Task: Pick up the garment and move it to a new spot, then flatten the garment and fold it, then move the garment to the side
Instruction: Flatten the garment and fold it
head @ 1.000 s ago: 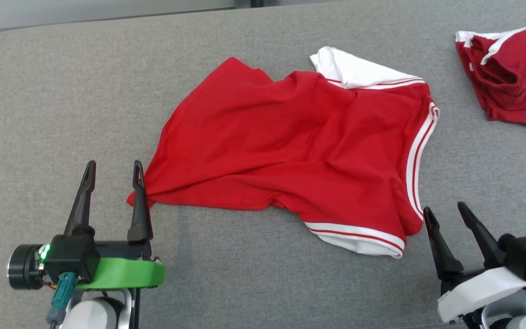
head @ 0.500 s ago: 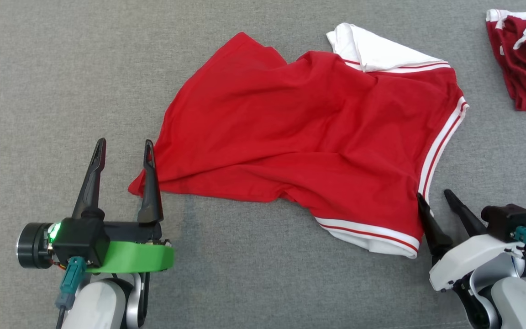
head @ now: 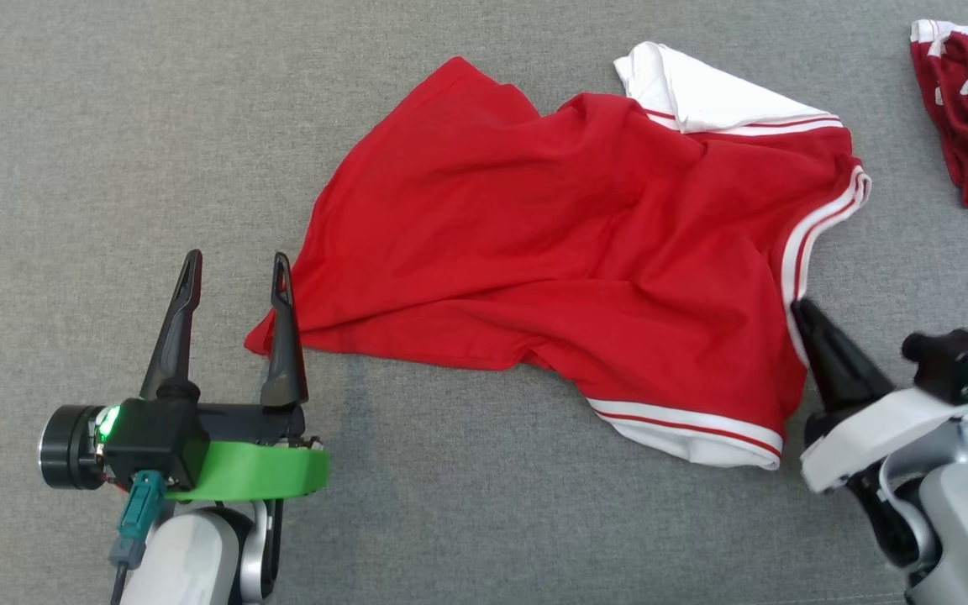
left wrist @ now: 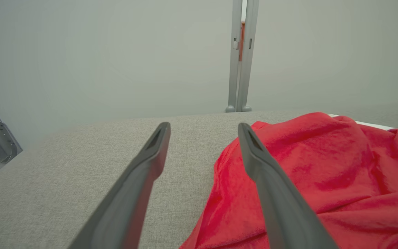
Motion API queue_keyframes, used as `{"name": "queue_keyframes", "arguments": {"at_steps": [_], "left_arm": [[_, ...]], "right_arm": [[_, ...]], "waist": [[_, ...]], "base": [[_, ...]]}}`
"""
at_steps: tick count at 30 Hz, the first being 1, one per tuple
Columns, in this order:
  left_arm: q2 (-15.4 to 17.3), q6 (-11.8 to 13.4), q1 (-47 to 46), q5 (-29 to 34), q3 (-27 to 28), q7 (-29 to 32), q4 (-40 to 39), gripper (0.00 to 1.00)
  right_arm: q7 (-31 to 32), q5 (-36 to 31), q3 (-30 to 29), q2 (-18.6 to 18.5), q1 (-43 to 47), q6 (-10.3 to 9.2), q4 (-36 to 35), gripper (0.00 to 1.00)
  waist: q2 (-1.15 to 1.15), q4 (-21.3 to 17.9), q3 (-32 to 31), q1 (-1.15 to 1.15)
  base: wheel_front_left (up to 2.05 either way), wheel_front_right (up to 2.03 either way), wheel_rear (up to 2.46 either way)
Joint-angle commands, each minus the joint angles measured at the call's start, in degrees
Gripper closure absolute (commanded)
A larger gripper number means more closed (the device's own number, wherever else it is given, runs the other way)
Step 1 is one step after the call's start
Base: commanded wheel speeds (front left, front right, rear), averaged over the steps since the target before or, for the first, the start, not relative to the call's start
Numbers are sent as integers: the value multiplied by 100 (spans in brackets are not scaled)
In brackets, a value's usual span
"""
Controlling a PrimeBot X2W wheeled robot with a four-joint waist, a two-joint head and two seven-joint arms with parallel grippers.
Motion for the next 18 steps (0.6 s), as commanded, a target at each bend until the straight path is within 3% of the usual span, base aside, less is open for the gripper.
{"name": "queue_keyframes", "arguments": {"at_steps": [1, 9, 18], "left_arm": [[-17, 24, -98, 25, -2, -25, -13, 0], [-69, -48, -265, 83, -81, -46, -48, 0], [-291, -209, -732, 171, -244, -52, 75, 0]], "right_arm": [[-52, -32, -53, -75, -146, 0, -70, 100], [69, 8, -173, -565, -1289, 0, -143, 100], [149, 304, 62, -1220, -2981, 0, 769, 100]], "waist": [[0, -1, -1, 0], [0, 120, 249, 0], [0, 607, 764, 0]], "base": [[0, 0, 0], [0, 0, 0], [0, 0, 0]]}}
